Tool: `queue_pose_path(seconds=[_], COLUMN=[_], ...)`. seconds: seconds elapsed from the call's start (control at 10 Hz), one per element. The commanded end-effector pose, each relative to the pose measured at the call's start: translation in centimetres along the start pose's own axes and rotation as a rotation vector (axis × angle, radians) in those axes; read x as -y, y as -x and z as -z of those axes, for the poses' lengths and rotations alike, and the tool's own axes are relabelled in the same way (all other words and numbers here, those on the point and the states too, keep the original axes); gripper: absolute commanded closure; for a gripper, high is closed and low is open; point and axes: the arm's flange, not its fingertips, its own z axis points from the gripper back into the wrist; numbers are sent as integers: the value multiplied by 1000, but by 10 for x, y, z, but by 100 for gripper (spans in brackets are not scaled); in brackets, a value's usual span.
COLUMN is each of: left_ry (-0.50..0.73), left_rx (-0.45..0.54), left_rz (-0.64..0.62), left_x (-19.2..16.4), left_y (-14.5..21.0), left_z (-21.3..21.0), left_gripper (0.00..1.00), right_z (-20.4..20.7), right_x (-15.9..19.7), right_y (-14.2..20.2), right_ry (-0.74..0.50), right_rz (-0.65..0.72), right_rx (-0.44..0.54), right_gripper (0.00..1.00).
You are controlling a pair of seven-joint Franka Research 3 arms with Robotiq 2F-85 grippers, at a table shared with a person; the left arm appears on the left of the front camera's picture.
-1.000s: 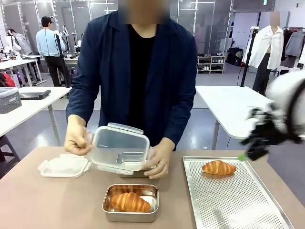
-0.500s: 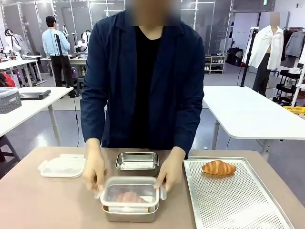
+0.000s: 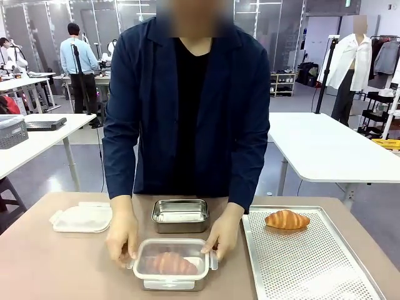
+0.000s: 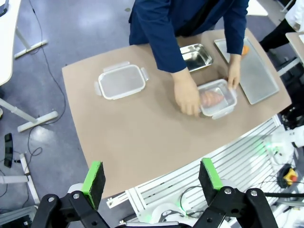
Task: Place the bread into the airtight container.
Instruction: Pick up a Butter Roll and place it into an empty Airtight Container.
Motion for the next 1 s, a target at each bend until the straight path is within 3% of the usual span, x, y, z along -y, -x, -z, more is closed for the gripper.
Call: queue_pose_path(seconds=[0.0,0.9], left_ry=[5,5], left_rx=[-3,-3], left_rz=[16,16], left_x=[1,1], left_y=[-1,-1], left_z=[-2,-2], left_gripper=[0,0], right_z=[-1,-1], right_x=[4,4], right_y=[1,1], right_ry=[15,15], right_rz=[-5,-5], right_rx=[9,9], right_gripper=[0,0])
